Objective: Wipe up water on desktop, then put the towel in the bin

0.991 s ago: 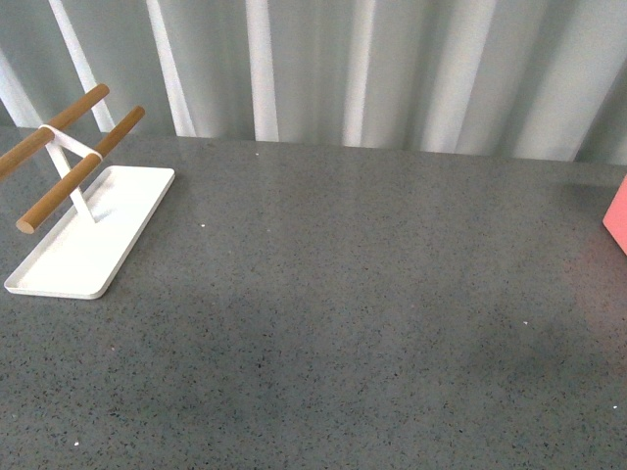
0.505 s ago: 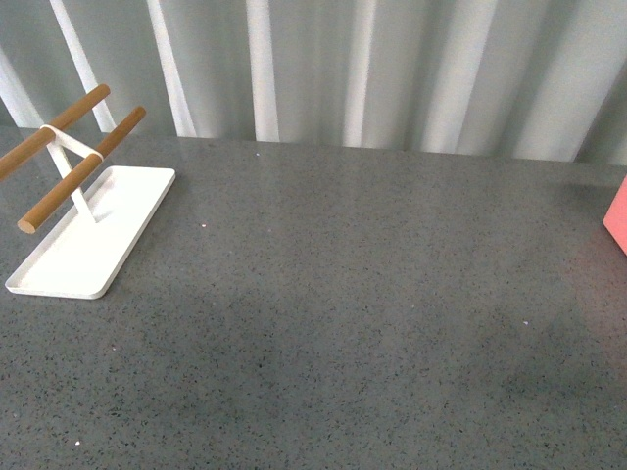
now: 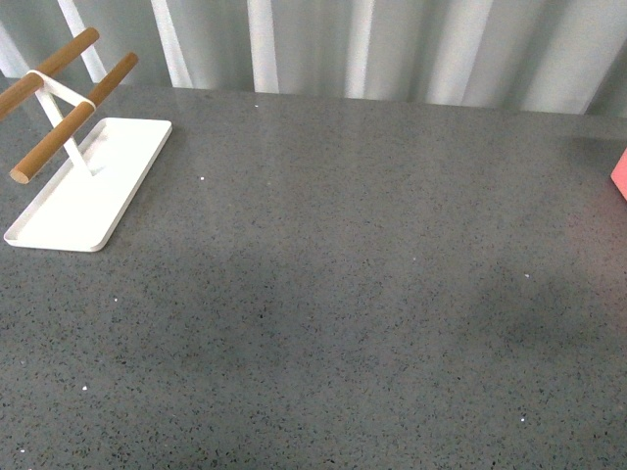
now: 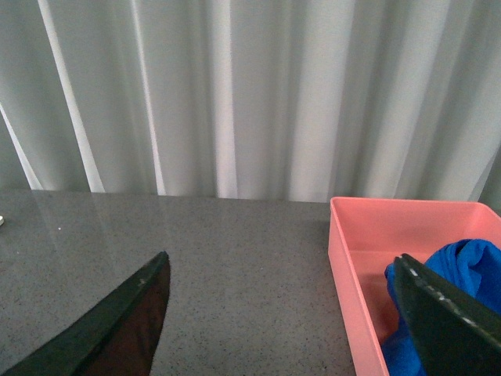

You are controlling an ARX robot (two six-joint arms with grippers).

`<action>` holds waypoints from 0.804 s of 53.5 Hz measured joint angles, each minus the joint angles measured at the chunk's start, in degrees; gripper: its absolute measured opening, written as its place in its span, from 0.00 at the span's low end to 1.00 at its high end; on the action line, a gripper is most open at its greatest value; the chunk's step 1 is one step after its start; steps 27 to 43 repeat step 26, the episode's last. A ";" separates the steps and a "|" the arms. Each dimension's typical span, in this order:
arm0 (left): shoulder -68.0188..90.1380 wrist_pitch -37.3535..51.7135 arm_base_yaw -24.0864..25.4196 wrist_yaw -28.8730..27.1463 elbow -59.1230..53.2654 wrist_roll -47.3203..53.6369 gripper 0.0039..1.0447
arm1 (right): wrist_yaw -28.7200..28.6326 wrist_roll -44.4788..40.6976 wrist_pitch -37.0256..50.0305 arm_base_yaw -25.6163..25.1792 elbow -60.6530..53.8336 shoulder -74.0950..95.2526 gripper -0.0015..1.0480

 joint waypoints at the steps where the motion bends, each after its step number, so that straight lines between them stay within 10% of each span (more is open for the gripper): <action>1: 0.00 0.00 0.00 0.00 0.00 0.00 0.94 | 0.00 0.00 0.00 0.00 0.00 0.00 0.85; 43: 0.00 0.00 0.00 0.00 0.00 0.00 0.94 | 0.00 0.04 0.00 0.00 0.00 0.00 0.93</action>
